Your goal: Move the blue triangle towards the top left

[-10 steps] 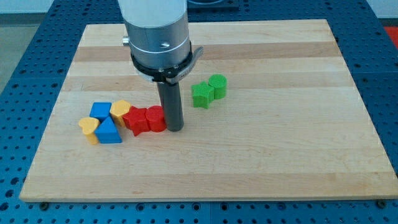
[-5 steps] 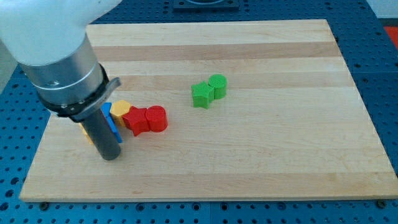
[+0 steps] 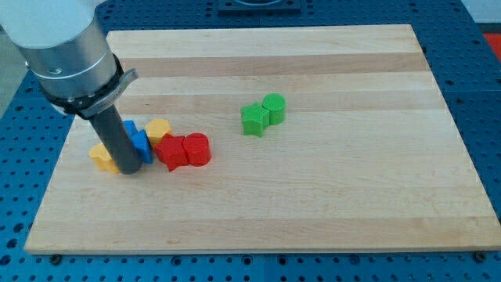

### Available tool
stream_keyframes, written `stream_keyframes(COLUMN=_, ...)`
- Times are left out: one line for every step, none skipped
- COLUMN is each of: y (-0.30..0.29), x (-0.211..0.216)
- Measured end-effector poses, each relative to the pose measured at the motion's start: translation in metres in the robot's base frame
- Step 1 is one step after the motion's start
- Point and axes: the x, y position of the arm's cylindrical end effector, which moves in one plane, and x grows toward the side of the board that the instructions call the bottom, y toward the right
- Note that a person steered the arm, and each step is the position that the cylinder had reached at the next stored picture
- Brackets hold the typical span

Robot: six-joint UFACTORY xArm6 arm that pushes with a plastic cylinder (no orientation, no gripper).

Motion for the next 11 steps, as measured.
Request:
stream_keyframes(y=0.000, x=-0.009)
stream_keyframes(y=0.000, x=-0.018)
stream_keyframes(y=0.000, x=-0.025)
stream_keyframes(y=0.000, x=-0.036)
stream_keyframes(y=0.000, x=-0.046)
stream_keyframes(y=0.000, x=-0.058)
stream_keyframes(y=0.000, x=-0.072)
stream_keyframes(y=0.000, x=-0.080)
stream_keyframes(y=0.009, x=-0.072)
stream_keyframes(y=0.031, x=-0.072)
stream_keyframes(y=0.052, x=-0.081)
